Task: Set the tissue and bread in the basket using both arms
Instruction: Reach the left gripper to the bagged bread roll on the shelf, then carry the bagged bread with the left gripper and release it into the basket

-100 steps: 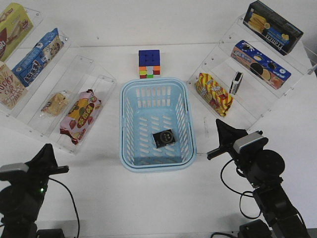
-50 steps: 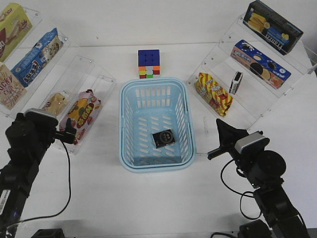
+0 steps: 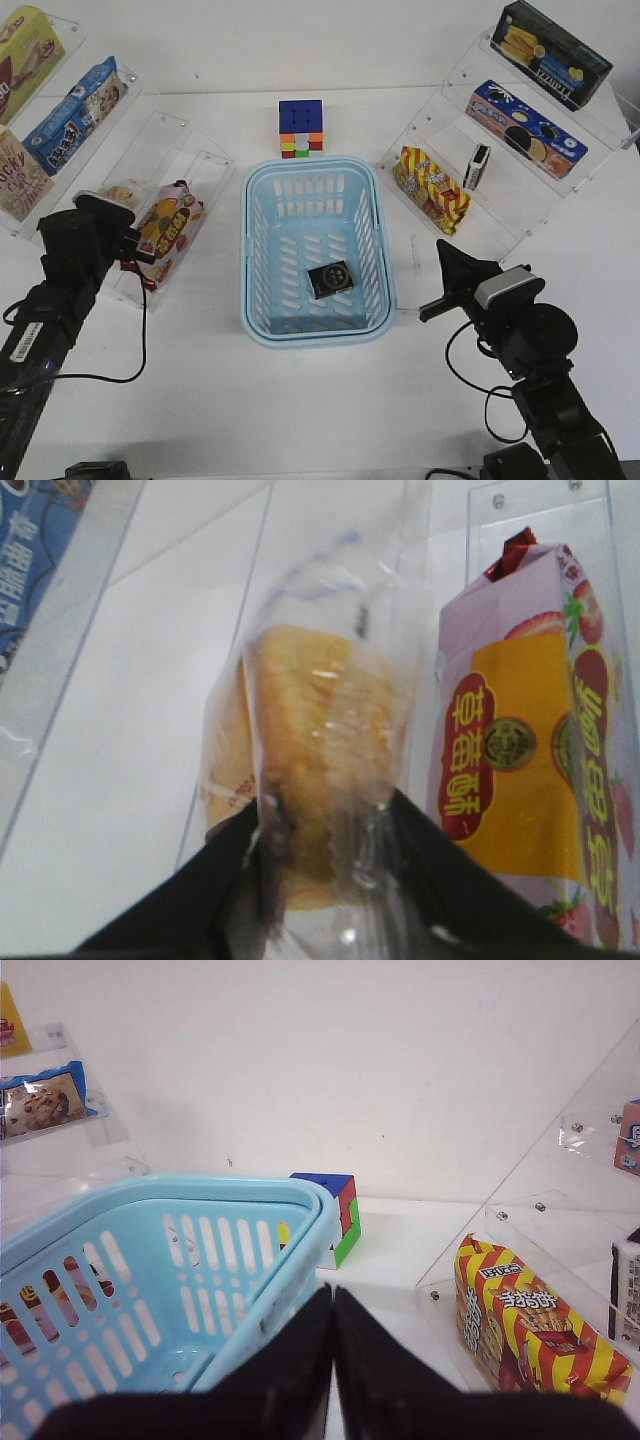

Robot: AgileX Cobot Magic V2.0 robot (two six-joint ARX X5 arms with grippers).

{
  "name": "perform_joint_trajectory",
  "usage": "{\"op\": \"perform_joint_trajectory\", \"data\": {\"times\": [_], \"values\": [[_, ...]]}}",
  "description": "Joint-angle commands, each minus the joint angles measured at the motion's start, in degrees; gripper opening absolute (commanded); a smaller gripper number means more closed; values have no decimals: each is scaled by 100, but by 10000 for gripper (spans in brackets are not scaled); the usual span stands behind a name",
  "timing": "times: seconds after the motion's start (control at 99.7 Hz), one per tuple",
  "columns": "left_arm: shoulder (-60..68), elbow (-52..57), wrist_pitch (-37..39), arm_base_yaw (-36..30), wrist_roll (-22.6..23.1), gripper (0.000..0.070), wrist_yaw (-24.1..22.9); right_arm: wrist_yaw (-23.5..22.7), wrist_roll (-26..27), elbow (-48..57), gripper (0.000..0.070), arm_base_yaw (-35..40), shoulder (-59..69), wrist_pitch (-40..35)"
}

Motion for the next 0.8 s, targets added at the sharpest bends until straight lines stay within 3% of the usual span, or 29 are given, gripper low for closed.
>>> {"op": "perform_joint_trajectory", "data": {"times": [0.0, 0.17, 0.231, 0.431, 0.531, 0.632, 0.672, 0.792], "values": [[-92, 151, 70, -87, 17, 1, 50, -2, 55, 63, 0, 15, 11, 55], [-527, 509, 50, -343, -293, 1, 116, -2, 55, 63, 0, 15, 11, 55], [-732, 713, 44, -509, -682, 1, 575, -2, 55, 63, 0, 15, 11, 55], [-1001, 1049, 249, -1185, -2339, 1, 2988, 0, 59, 63, 0, 15, 11, 57], [-870, 1049, 256, -1725, -2610, 1, 3495, 0, 59, 63, 0, 15, 11, 55], [-605, 1049, 105, -2275, -2605, 9, 3534, 0, 59, 63, 0, 15, 11, 55], [-483, 1049, 48, -2448, -2605, 65, 3536, 0, 57, 63, 0, 15, 11, 55], [-153, 1049, 46, -2822, -2601, 423, 3536, 0, 59, 63, 0, 15, 11, 55]]}}
